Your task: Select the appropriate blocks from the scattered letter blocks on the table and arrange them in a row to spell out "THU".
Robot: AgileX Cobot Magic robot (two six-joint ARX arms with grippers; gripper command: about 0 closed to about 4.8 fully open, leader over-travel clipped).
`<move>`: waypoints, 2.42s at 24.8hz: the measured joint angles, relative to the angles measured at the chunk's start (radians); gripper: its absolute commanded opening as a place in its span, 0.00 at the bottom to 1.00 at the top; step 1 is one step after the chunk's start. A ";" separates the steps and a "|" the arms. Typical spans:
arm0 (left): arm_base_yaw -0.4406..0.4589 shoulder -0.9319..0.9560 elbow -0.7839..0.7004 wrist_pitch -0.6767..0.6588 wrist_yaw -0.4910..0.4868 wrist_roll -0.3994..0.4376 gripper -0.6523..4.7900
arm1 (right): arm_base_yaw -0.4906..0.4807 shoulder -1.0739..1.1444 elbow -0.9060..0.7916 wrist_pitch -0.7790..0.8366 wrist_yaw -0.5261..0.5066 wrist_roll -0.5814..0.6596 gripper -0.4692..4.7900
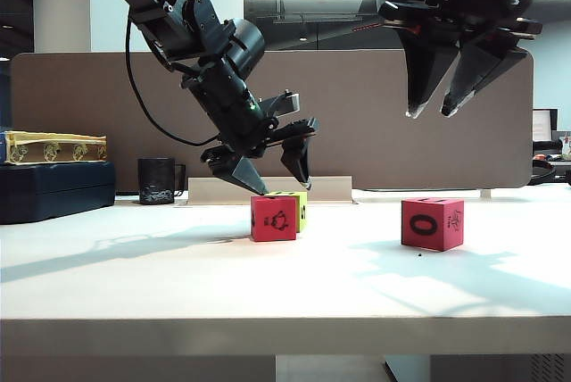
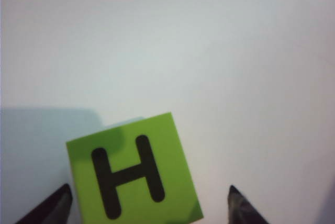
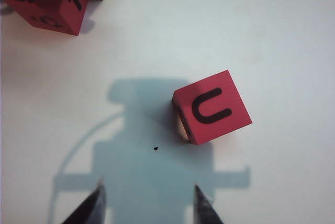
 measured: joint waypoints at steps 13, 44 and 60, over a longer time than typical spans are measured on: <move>0.000 0.016 -0.001 0.008 0.004 0.000 0.81 | 0.000 0.000 0.000 0.000 0.000 0.000 0.49; -0.073 0.034 0.000 0.067 0.095 -0.026 0.63 | 0.000 0.000 0.000 0.004 -0.015 0.000 0.49; -0.110 0.023 0.005 -0.016 0.072 -0.022 0.63 | 0.000 0.000 0.000 0.000 -0.015 0.000 0.49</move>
